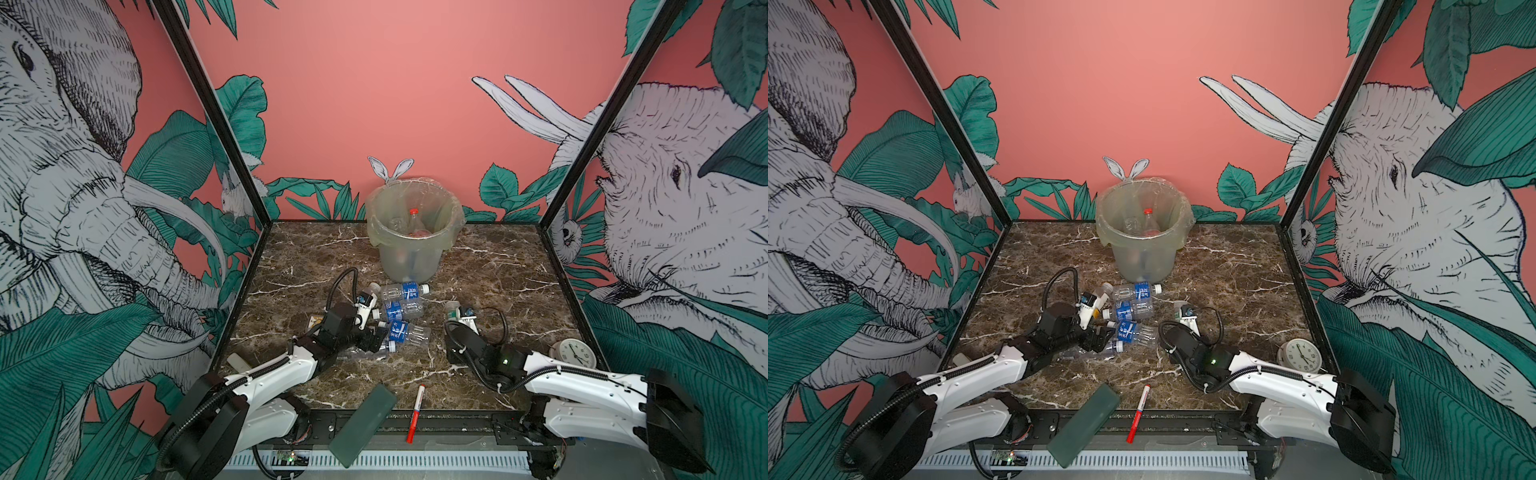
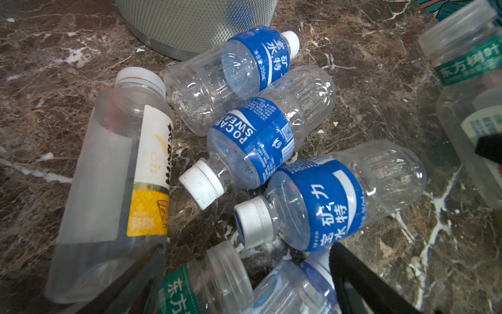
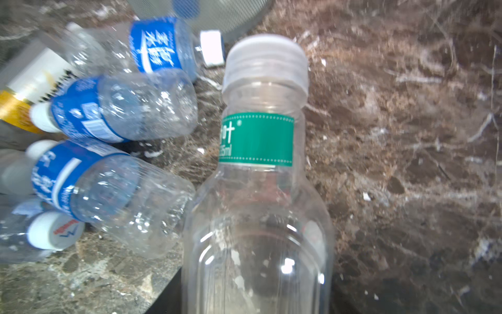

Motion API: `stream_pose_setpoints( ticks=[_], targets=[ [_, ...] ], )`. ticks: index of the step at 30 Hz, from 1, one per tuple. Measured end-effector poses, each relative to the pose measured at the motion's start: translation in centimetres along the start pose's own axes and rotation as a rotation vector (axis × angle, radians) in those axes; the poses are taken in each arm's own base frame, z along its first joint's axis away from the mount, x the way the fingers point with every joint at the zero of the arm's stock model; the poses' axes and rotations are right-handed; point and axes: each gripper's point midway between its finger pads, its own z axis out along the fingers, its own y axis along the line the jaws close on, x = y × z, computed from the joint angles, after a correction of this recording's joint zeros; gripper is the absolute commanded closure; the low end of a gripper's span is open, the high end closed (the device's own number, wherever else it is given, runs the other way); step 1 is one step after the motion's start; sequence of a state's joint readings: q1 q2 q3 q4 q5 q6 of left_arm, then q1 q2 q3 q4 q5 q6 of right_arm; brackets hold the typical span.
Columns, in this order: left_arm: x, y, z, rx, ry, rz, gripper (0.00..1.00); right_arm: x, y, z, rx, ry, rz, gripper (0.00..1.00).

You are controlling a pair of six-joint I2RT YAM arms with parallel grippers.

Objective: Throw the plastic bottles in the bin
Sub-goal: 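Lower the right gripper onto the green-labelled bottle and close on its body, then lift the green-labelled bottle with the right gripper and carry it over the bin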

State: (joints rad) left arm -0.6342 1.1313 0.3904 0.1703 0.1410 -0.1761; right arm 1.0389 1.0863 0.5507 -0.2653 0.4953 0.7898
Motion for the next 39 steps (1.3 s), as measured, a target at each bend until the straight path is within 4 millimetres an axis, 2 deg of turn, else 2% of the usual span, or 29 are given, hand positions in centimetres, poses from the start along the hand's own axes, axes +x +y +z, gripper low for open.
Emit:
stream_pose_setpoints(
  ticks=[13,15,17,20,22,23,24,25,26,27,28,30,31,33,36,39],
  targets=[
    [0.0,0.1,0.0,-0.003,0.0,0.0,0.05,-4.1,1.8,-1.7,-0.081,-0.163,-0.114,0.56],
    [0.0,0.1,0.0,-0.003,0.0,0.0,0.05,-5.8,2.4,-2.5,-0.082,-0.192,-0.141,0.56],
    [0.0,0.1,0.0,-0.003,0.001,0.0,0.05,-8.7,3.6,-3.7,-0.089,-0.236,-0.165,0.58],
    [0.1,0.1,0.0,-0.003,0.002,0.0,0.05,-15.7,6.7,-6.1,-0.104,-0.324,-0.189,0.61],
    [0.0,0.1,0.0,-0.003,0.001,0.0,0.05,-22.1,8.9,-7.6,-0.115,-0.398,-0.175,0.61],
    [0.1,0.1,0.0,-0.003,0.002,0.0,0.05,-24.9,9.5,-8.0,-0.111,-0.423,-0.167,0.57],
    [0.0,0.1,0.0,-0.004,0.002,0.0,0.05,-28.2,10.0,-8.4,-0.106,-0.461,-0.154,0.45],
    [0.0,0.1,0.0,-0.004,0.002,0.0,0.05,-31.8,10.4,-8.6,-0.096,-0.502,-0.138,0.27],
    [0.0,0.1,0.0,-0.004,0.002,0.0,0.05,-34.5,10.6,-8.8,-0.089,-0.532,-0.123,0.11],
    [0.1,0.1,0.0,-0.004,0.002,0.0,0.05,-37.7,10.7,-8.7,-0.082,-0.564,-0.108,0.01],
    [0.1,0.1,0.0,-0.005,0.002,0.0,0.05,-40.5,10.8,-8.3,-0.077,-0.584,-0.09,0.01],
    [0.1,0.1,0.0,-0.007,0.004,0.0,0.05,-44.1,10.6,-7.5,-0.061,-0.611,-0.072,0.01],
    [0.1,0.1,0.0,-0.009,0.004,0.0,0.05,-45.0,10.1,-6.7,-0.039,-0.607,-0.066,0.01],
    [0.0,0.2,-0.2,-0.014,0.001,0.0,0.05,-44.7,9.4,-5.1,-0.006,-0.561,-0.08,0.01],
    [-0.5,0.3,-0.5,-0.02,-0.018,0.003,0.05,-41.6,9.0,-3.5,0.011,-0.47,-0.133,0.01],
    [-0.5,0.3,-0.5,-0.022,-0.022,0.003,0.05,-38.7,8.2,-3.5,0.015,-0.41,-0.172,0.01]
  ],
)
